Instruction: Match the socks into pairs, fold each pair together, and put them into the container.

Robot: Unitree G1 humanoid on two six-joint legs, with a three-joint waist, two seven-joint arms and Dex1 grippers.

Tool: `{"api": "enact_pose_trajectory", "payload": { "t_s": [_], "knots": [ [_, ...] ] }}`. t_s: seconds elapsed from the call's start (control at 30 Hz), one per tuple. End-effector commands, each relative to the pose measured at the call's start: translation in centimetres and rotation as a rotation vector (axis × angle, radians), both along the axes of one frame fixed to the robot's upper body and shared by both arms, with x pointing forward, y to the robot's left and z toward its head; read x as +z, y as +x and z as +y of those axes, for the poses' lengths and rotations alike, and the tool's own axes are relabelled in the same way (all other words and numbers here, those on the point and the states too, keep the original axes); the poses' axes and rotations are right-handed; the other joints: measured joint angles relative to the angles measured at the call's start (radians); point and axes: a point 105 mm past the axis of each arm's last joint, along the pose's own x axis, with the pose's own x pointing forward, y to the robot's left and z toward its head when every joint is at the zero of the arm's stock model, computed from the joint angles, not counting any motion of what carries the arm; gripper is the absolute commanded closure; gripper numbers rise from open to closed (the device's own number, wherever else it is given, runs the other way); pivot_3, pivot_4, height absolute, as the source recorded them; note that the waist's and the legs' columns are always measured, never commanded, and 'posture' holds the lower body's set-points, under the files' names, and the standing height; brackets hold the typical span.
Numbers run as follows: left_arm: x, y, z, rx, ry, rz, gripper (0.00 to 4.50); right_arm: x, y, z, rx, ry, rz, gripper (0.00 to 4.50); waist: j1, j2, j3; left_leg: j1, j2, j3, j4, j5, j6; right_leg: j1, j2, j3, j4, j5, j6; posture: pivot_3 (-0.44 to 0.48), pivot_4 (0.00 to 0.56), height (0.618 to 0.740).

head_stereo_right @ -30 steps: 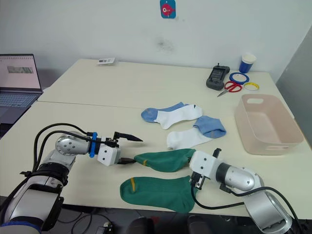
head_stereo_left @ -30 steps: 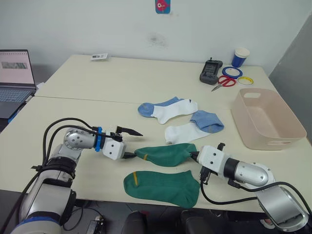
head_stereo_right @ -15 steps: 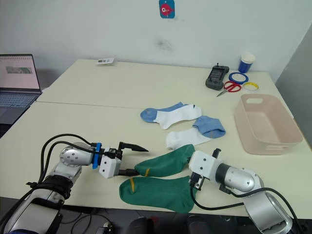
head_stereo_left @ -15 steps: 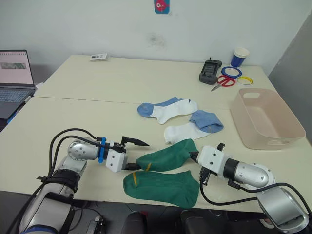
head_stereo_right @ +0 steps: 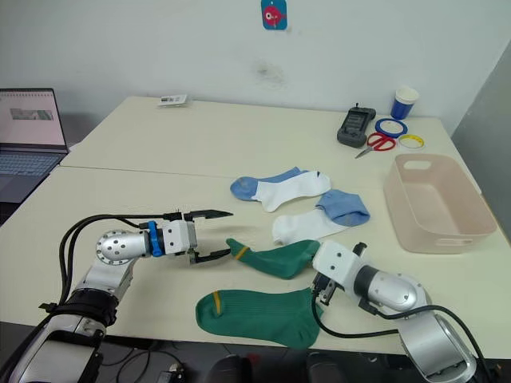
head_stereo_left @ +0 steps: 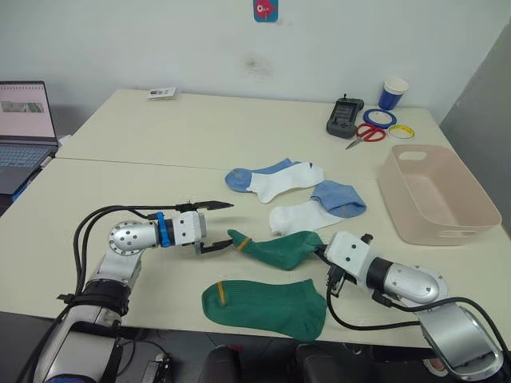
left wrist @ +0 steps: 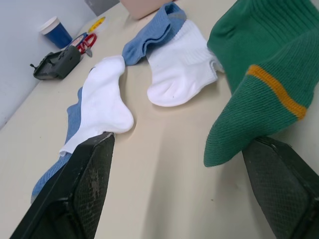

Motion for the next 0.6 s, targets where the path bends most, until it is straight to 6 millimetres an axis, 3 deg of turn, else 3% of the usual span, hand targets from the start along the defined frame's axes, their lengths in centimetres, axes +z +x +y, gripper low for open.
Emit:
{"api": "enact_pose_trajectory", "payload": {
  "t_s": [0.03, 0.13, 0.3, 0.4, 0.6],
  "knots": [
    [0.1, -2.2, -0.7, -0.129, 0.016, 0.000, 0.41, 1.2, 0.0, 0.1, 0.006, 0.010, -0.045, 4.47, -0.001, 0.000, 0.000, 0.000, 0.000, 0.000, 0.000, 0.000, 0.000, 0.000, 0.000, 0.000, 0.000, 0.000, 0.000, 0.000, 0.150, 0.725],
    [0.0, -4.9, -1.6, -0.262, -0.003, 0.030, 0.41, 1.1, -0.1, 0.2, 0.006, 0.013, -0.039, 4.47, -0.003, 0.000, 0.000, 0.000, 0.001, 0.001, 0.000, 0.000, 0.000, 0.000, 0.000, 0.001, 0.000, 0.000, -0.001, 0.000, 0.150, 0.725],
    [0.4, -6.5, -2.3, -0.321, -0.034, 0.039, 0.41, 1.0, -0.3, 0.2, 0.008, 0.014, -0.032, 4.47, 0.001, 0.000, 0.000, 0.000, 0.000, 0.000, 0.000, 0.000, 0.000, 0.000, 0.000, -0.001, 0.000, 0.000, 0.000, 0.000, 0.150, 0.725],
    [0.6, -6.4, -2.5, -0.313, -0.047, 0.025, 1.04, 1.0, -0.3, 0.2, 0.008, 0.014, -0.029, 4.50, 0.000, 0.000, 0.000, 0.000, 0.000, 0.000, 0.000, 0.000, 0.000, 0.000, 0.000, 0.000, 0.000, 0.000, 0.000, 0.000, 0.150, 0.725],
    [-0.3, -6.5, -1.8, -0.327, 0.028, 0.031, 3.00, 0.9, -0.3, 0.3, 0.012, 0.012, -0.024, 4.50, -0.001, 0.000, 0.000, 0.000, 0.000, 0.000, 0.000, 0.000, 0.000, 0.000, 0.000, 0.000, 0.000, 0.000, 0.000, 0.000, 0.150, 0.725]
  ]
}}
